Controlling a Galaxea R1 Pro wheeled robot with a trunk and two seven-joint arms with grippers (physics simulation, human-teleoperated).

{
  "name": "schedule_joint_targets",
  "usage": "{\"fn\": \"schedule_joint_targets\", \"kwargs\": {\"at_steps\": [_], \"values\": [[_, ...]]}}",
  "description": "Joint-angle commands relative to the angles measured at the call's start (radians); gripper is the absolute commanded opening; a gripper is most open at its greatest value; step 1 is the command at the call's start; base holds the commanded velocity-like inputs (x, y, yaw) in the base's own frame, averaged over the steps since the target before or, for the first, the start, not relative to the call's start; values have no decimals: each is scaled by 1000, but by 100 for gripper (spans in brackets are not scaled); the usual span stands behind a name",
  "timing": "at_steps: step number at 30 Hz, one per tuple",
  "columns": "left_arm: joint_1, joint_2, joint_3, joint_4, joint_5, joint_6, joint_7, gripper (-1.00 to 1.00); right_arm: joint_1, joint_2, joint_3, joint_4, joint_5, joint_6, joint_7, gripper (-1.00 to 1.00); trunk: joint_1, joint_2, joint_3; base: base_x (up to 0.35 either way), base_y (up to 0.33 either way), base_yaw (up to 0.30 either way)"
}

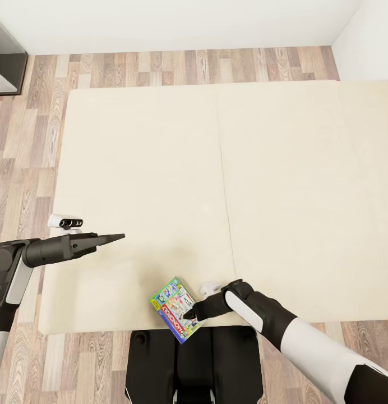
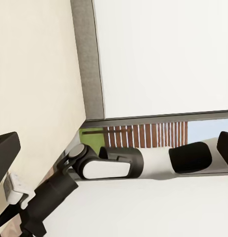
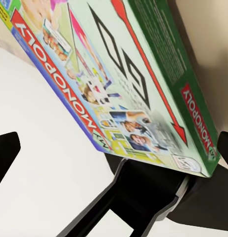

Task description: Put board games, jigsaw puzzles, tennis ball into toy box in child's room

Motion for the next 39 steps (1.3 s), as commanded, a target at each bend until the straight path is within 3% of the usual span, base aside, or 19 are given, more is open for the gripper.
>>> {"fn": "schedule_joint_targets", "kwargs": {"at_steps": [1,11,29,39], "values": [[0,0,0,0,-1,11,-4,100,-1,1,3,2,7,1,6,100,1,-2,-1,0,0,0],[0,0,-1,0,-1,10,-4,100,0,9,7,61,10,-19,6,100,1,-2,-1,0,0,0],[1,-1,-2,0,-1,10,-4,100,-1,13,7,69,9,-26,6,100,1,-2,-1,0,0,0],[1,-1,-2,0,-1,10,-4,100,-1,44,9,75,10,-26,6,100,1,-2,-1,0,0,0]]}}
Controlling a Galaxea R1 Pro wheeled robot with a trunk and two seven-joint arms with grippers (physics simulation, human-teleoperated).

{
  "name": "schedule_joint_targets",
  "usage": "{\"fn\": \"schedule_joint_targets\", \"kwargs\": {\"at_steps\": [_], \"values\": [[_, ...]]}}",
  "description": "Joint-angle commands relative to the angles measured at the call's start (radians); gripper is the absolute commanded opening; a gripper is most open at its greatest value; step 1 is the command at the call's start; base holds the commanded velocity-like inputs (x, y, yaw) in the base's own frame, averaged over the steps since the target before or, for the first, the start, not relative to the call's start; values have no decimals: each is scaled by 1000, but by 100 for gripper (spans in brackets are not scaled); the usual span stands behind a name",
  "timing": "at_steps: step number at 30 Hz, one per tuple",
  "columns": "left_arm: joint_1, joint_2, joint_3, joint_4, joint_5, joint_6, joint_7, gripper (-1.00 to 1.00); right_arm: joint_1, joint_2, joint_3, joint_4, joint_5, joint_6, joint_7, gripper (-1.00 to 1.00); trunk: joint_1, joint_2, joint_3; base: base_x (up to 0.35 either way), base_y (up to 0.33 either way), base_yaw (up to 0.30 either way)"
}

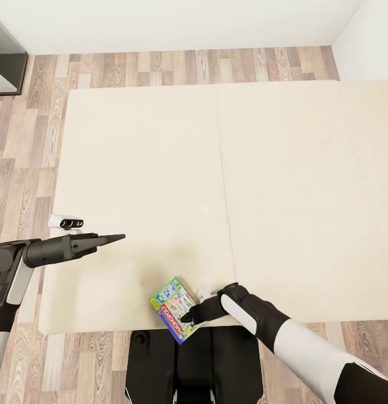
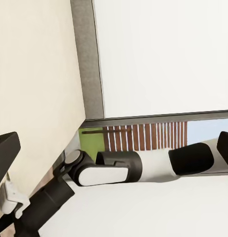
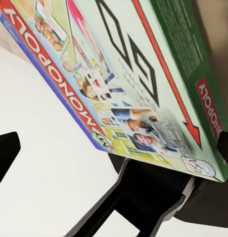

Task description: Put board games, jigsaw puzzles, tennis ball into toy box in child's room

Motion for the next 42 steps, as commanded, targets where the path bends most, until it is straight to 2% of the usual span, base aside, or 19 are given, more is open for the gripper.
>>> {"fn": "schedule_joint_targets", "kwargs": {"at_steps": [1,6,9,11,22,33,42], "values": [[0,0,0,0,0,10,-4,100,-1,0,3,0,6,2,6,100,1,-2,-1,0,0,0],[0,0,0,0,0,10,-4,100,-1,18,3,8,6,2,6,100,1,-2,-1,0,0,0],[0,0,0,0,0,10,-4,100,-1,36,22,47,6,-5,6,100,1,-2,-1,0,0,0],[0,0,0,0,0,10,-4,100,-1,40,30,57,6,-17,6,100,1,-2,-1,0,0,0],[0,0,1,0,0,10,-4,100,-1,44,38,78,6,-39,7,100,1,-2,-1,0,0,0],[0,1,1,0,0,10,-4,100,-1,62,38,83,6,-40,7,100,1,-2,-1,0,0,0],[0,1,0,0,0,10,-4,100,-1,61,40,82,6,-36,15,100,1,-2,-1,0,0,0]]}}
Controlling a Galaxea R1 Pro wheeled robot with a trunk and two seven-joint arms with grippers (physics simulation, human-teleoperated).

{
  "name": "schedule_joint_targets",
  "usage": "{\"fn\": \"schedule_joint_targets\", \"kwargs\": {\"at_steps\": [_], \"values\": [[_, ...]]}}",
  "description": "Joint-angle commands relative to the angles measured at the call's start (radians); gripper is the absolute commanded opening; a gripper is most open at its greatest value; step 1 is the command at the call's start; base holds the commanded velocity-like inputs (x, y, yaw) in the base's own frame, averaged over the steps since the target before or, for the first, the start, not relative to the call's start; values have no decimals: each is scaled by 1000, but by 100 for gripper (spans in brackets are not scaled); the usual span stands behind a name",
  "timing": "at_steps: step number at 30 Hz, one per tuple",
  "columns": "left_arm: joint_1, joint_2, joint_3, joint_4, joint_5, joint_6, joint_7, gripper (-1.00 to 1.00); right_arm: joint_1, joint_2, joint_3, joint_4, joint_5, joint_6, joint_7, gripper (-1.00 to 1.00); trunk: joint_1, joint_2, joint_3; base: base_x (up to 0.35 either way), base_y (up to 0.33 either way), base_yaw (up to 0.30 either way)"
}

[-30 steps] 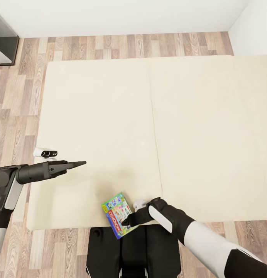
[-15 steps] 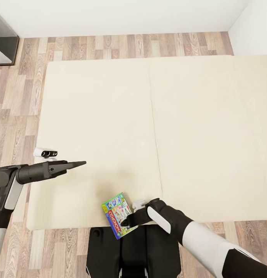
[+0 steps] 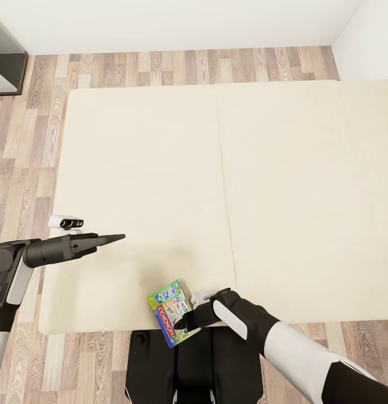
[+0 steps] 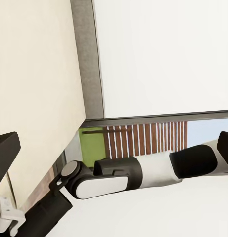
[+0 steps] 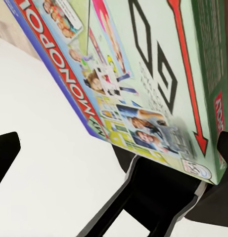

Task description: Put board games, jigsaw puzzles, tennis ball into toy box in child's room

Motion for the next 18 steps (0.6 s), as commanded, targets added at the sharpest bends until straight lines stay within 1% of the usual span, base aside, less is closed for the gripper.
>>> {"fn": "schedule_joint_targets", "kwargs": {"at_steps": [1,6,11,18], "values": [[0,0,0,0,0,10,-4,100,-1,-1,2,0,5,2,9,100,1,-2,-1,0,0,0],[0,0,0,0,0,11,-4,100,-1,-6,3,0,5,2,17,100,1,-2,-1,0,0,0],[0,0,0,0,0,11,-4,100,-1,-5,4,0,5,2,18,100,1,-2,-1,0,0,0],[0,0,-1,0,0,10,-4,100,-1,-2,15,0,6,1,18,100,1,-2,-1,0,0,0]]}}
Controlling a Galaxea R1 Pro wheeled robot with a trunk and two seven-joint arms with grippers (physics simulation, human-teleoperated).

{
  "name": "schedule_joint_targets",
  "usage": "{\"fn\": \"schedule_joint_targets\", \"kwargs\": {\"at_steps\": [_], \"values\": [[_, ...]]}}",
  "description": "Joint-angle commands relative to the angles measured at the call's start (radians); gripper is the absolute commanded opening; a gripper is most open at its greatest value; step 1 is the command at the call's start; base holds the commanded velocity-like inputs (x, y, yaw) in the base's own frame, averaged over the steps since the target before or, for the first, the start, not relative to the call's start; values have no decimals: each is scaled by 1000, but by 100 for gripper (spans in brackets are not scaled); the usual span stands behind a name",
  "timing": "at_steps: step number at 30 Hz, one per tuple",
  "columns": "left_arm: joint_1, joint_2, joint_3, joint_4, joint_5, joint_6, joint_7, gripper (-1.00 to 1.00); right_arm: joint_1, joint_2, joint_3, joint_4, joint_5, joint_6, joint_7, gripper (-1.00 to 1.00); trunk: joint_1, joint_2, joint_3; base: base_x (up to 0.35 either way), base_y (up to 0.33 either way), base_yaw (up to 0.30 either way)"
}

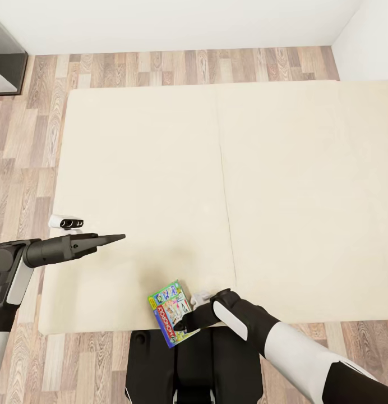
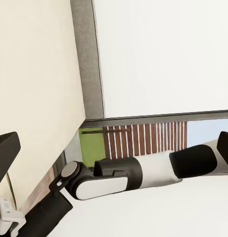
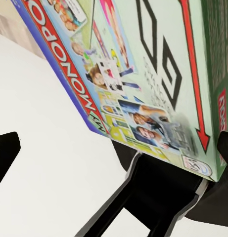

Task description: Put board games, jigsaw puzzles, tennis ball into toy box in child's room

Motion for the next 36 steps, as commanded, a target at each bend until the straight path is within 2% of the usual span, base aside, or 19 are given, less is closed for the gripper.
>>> {"fn": "schedule_joint_targets", "kwargs": {"at_steps": [1,36], "values": [[0,0,0,0,0,11,-4,100,-1,0,2,0,5,2,5,100,1,-2,-1,0,0,0],[3,2,2,0,0,11,-4,100,-1,1,3,0,5,-1,6,100,1,-2,-1,0,0,0]]}}
